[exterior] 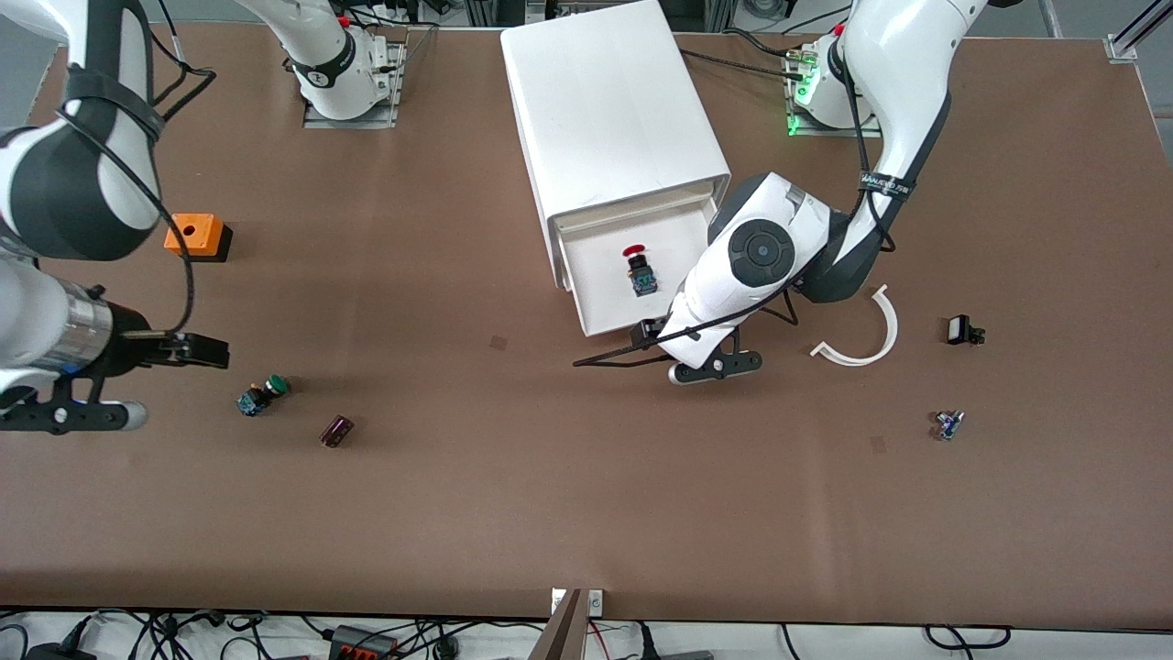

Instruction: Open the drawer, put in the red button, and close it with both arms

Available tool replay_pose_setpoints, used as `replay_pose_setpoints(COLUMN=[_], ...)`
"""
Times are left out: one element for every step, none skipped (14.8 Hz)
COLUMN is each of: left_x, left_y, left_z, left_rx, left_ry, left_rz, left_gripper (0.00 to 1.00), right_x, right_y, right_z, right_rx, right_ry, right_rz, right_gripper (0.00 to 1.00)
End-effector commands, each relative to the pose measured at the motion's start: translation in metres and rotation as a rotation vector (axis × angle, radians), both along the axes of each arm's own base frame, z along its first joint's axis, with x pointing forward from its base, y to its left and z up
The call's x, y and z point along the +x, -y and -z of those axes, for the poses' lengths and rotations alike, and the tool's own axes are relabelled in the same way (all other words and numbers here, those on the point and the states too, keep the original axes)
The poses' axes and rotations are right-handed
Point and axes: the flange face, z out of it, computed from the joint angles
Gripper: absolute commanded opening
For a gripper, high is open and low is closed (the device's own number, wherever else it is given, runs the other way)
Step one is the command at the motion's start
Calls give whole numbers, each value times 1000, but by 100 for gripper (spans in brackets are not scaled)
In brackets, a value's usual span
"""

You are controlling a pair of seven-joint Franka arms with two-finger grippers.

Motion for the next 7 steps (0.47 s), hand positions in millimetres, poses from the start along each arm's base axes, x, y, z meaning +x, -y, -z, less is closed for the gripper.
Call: replay_pose_setpoints(left_x=[-16,-26,-41,-50,-55,-62,-69], left_y=[-1,9,24,28,28,28,30], left_z=[17,22,28,34,33,31,24], left_rx=[32,40,52,63,69,77,82], left_ry=[5,-9,-22,-37,-41,-45,-47], left_rz=[-51,-69,-68,-79,-78,-74,-68], left_gripper=[100,100,100,100,100,100,100], right_x=[-26,-34,-40,-46,-49,-53,-56], right_y=[33,47,55,68,73,75,73], right_z=[-24,-30,-32,-36,-39,-44,-48], right_rx=[31,43,55,68,77,69,67], right_ry=[2,23,32,39,42,45,43], right_rz=[28,45,54,55,43,38,35], right_gripper=[100,100,100,100,100,100,100])
